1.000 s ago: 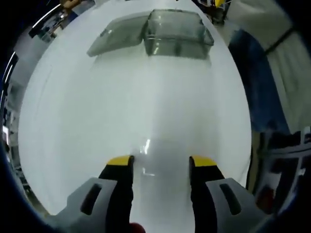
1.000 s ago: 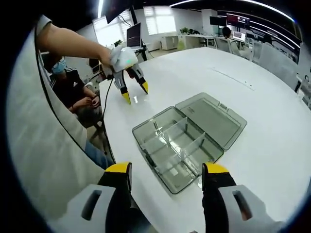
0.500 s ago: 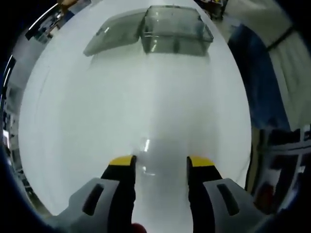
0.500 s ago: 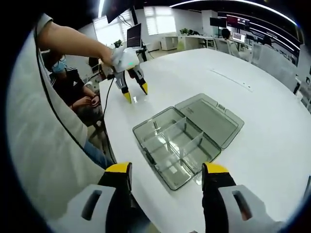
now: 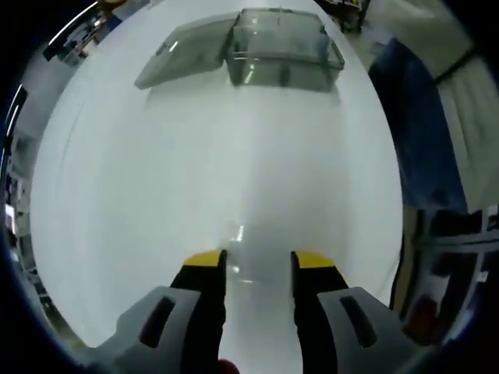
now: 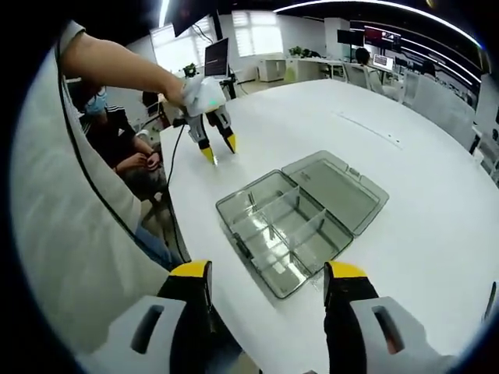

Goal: Insert the divider into the dual guide fixture by aligning both edges with the guide slots and pushing it downward to the bottom, including one-sided entry, uneven engagement, binding, and posture correction.

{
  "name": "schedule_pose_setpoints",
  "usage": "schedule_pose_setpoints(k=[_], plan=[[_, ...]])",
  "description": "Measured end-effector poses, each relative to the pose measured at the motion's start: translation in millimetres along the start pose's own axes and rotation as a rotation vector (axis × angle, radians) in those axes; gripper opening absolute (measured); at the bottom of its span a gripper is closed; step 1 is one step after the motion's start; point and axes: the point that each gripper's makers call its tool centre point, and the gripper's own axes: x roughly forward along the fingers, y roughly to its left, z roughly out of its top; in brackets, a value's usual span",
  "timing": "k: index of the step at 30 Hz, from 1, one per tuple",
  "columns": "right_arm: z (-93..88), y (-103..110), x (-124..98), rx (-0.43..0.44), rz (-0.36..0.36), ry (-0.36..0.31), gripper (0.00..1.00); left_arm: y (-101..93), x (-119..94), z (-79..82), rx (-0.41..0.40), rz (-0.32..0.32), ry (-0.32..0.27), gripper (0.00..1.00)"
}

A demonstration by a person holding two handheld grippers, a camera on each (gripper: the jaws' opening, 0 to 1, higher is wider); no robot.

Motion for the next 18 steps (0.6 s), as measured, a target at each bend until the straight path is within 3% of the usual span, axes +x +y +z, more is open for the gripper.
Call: schedule_pose_setpoints(k=[18], plan=[[-1.7,7.0,0.8,-0.01,0.011,0.001,0.55,-1.0,2.0,-0.6,-0.044,0.025,0.079,0.29]])
